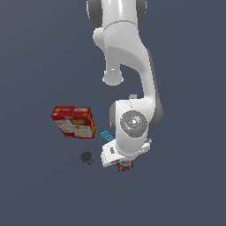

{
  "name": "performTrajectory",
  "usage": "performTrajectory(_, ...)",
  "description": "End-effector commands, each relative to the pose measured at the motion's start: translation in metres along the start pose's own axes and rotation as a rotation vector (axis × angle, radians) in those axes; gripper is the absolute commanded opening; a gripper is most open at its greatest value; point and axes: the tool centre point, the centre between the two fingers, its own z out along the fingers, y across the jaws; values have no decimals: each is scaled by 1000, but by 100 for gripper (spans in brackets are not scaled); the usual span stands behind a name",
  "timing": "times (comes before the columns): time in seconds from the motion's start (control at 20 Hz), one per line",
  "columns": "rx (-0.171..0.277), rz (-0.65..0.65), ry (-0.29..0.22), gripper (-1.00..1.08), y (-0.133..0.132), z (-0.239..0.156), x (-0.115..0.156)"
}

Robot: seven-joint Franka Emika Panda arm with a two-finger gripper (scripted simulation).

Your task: Pick up a designated object from a clutter of objects.

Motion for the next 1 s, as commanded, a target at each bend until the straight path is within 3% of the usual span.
performTrajectory(0.0, 0, 0, 0, 100, 0, 13, 0)
performTrajectory(0.35, 0, -1, 0, 100, 0, 22, 1)
performTrajectory(0.4, 0, -1, 0, -100, 0, 22, 1)
performTrajectory(0.95, 0, 0, -2, -100, 0, 22, 0)
